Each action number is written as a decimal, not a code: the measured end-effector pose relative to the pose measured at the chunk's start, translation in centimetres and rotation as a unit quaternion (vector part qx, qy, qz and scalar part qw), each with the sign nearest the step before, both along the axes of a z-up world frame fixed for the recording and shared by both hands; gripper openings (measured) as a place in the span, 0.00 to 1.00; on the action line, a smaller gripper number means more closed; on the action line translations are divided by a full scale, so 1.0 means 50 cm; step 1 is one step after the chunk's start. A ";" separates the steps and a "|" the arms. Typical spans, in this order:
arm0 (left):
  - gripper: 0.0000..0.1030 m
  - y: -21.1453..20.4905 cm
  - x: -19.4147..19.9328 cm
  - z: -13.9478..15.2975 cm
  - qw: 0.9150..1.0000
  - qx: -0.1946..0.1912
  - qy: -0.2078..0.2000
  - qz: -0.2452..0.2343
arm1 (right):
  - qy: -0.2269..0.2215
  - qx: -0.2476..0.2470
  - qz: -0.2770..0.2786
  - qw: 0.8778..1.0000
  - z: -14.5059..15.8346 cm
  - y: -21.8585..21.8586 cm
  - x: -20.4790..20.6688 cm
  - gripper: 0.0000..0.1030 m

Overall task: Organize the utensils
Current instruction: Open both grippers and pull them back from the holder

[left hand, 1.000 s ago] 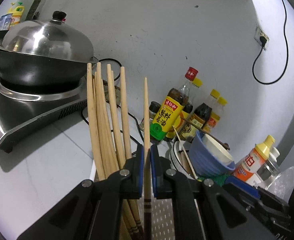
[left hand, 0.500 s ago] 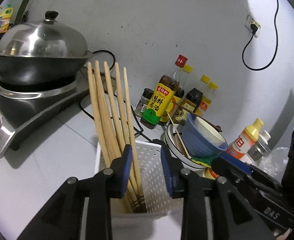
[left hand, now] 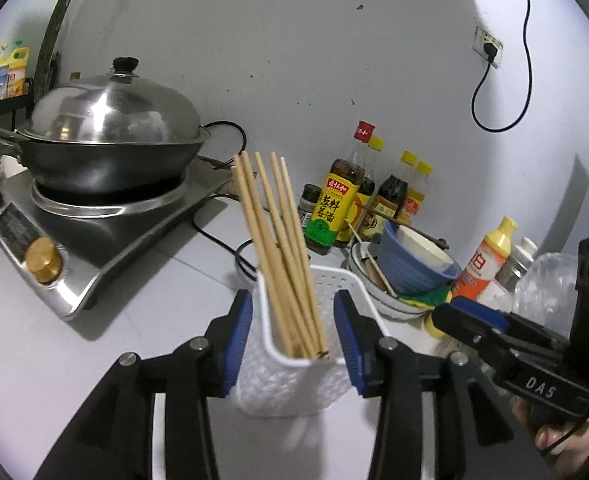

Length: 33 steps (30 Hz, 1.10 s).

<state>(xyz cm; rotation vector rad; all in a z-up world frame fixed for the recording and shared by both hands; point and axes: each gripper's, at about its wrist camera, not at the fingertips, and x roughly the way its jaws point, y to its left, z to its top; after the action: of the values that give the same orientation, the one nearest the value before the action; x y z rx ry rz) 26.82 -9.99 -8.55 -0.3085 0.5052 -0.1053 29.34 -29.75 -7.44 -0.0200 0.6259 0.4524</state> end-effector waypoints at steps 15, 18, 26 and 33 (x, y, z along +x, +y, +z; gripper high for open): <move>0.62 0.061 -0.109 -0.008 1.000 0.030 0.000 -0.001 | 0.014 -0.020 -0.006 1.000 -0.010 0.058 -0.097 0.46; 0.68 0.072 -0.136 -0.001 0.999 0.041 -0.008 -0.001 | 0.015 -0.026 -0.008 1.000 -0.009 0.065 -0.120 0.48; 0.70 0.088 -0.197 0.027 0.996 0.082 -0.024 -0.016 | 0.014 -0.030 -0.016 0.999 0.001 0.074 -0.178 0.50; 0.70 0.106 -0.251 0.064 0.995 0.093 -0.033 -0.021 | 0.004 -0.038 -0.020 0.999 0.021 0.085 -0.231 0.52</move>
<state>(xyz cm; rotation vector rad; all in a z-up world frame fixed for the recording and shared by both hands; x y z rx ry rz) 14.28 -4.67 -5.35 -0.1123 0.4535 -0.1089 17.79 -25.49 -6.41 -0.0776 0.6507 0.3906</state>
